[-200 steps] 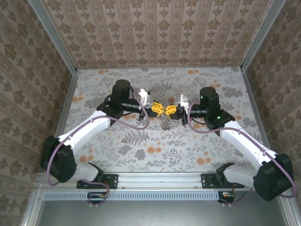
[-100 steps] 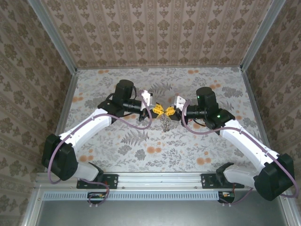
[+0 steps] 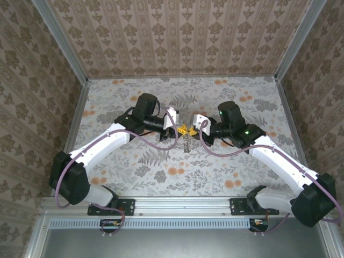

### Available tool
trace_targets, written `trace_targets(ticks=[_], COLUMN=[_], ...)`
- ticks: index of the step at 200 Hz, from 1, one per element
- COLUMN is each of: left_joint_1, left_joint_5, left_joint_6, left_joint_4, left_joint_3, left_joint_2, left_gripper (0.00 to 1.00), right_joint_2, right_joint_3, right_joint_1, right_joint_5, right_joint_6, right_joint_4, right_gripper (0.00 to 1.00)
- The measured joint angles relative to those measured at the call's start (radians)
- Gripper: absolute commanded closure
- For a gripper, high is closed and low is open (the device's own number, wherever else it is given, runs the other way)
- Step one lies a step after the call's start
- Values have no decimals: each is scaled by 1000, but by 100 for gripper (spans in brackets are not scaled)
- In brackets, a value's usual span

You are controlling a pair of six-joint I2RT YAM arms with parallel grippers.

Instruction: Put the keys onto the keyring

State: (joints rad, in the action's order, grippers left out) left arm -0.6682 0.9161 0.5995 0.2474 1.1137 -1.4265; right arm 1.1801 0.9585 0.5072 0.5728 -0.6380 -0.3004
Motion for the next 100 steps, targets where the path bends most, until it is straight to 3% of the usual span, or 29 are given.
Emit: trace_targets(ticks=[20,41,79,100], left_joint_1=[0,0,-6,-2], left_joint_5=[-5,-9,-13,13], left_joint_6=[4,12,26,17], left_joint_4=[3,8,6,-25], left_joint_3=[0,1,2,0], left_joint_2=[0,-3,-12,-12], left_gripper=[91,100,100,100], right_joint_2=[0,0,0,-12], right_joint_3=[0,0,0,-23], right_joint_1=[5,9,5,-19], right_joint_5=[-11,-20,-12,40], right_joint_6=[-7,-13,-14,9], right_joint_4=[-3,-11,-21,17], right_gripper=[100,100,100,84])
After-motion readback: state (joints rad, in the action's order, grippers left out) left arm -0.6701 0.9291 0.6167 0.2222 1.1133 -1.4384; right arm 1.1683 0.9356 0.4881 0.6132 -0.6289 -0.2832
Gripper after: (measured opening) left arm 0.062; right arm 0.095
